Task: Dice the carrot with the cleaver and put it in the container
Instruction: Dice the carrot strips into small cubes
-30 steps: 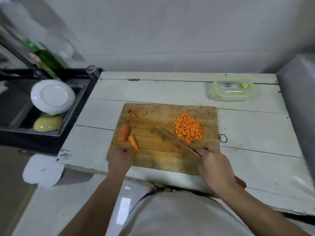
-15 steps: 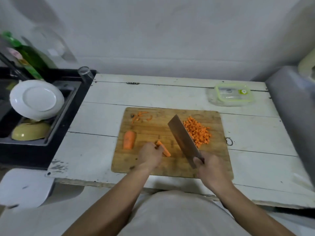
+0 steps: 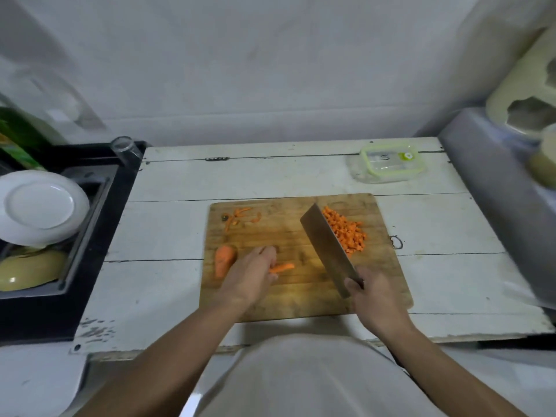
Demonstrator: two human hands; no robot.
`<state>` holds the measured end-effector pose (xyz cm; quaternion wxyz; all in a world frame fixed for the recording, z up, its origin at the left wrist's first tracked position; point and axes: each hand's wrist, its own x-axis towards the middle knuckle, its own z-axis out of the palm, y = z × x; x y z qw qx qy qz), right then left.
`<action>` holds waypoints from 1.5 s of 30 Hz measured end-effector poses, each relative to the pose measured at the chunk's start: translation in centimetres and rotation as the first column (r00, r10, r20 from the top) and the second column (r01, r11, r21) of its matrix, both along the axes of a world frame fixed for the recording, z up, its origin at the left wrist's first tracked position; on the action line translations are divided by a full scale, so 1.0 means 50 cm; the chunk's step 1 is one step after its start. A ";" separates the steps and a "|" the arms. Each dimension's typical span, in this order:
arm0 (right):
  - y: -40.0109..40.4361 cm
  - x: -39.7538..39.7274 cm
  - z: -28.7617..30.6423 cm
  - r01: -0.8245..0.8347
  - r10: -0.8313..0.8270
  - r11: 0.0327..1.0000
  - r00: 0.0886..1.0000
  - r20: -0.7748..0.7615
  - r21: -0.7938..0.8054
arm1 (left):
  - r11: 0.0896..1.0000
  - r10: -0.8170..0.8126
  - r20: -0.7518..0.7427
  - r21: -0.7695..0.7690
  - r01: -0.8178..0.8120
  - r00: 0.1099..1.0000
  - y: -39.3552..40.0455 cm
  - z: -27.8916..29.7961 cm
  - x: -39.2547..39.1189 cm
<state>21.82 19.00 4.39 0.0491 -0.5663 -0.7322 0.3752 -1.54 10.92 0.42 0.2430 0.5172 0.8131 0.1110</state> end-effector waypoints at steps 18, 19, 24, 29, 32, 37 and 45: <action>-0.006 -0.036 0.001 -0.166 0.146 0.980 0.976 0.161 0.114 | 0.889 0.446 0.520 -0.164 -0.427 0.729 -0.026 0.003 0.048; -0.004 -0.032 0.000 -0.171 0.149 0.977 0.974 0.169 0.124 | 0.951 0.294 0.306 0.003 -0.310 0.906 -0.032 -0.010 0.038; 0.001 -0.022 0.000 -0.127 0.107 0.985 0.981 0.165 0.115 | 0.945 -0.303 -0.122 0.088 0.315 0.945 0.010 -0.017 0.022; 0.011 -0.014 -0.004 -0.115 0.093 0.984 0.983 0.161 0.135 | 0.936 0.258 0.225 -0.301 -0.184 0.940 0.047 0.010 0.068; 0.008 -0.013 -0.007 -0.144 0.124 0.979 0.982 0.141 0.142 | 0.783 0.620 0.585 -0.503 -0.365 0.523 0.044 0.016 0.091; -0.009 -0.007 -0.006 -0.318 0.277 0.925 0.939 0.206 0.206 | 0.763 0.627 0.709 -0.475 -0.438 0.323 0.020 0.017 0.103; -0.039 0.002 -0.006 -0.606 0.482 0.770 0.758 0.440 0.201 | 0.714 0.642 0.719 -0.434 -0.549 0.267 0.020 -0.008 0.131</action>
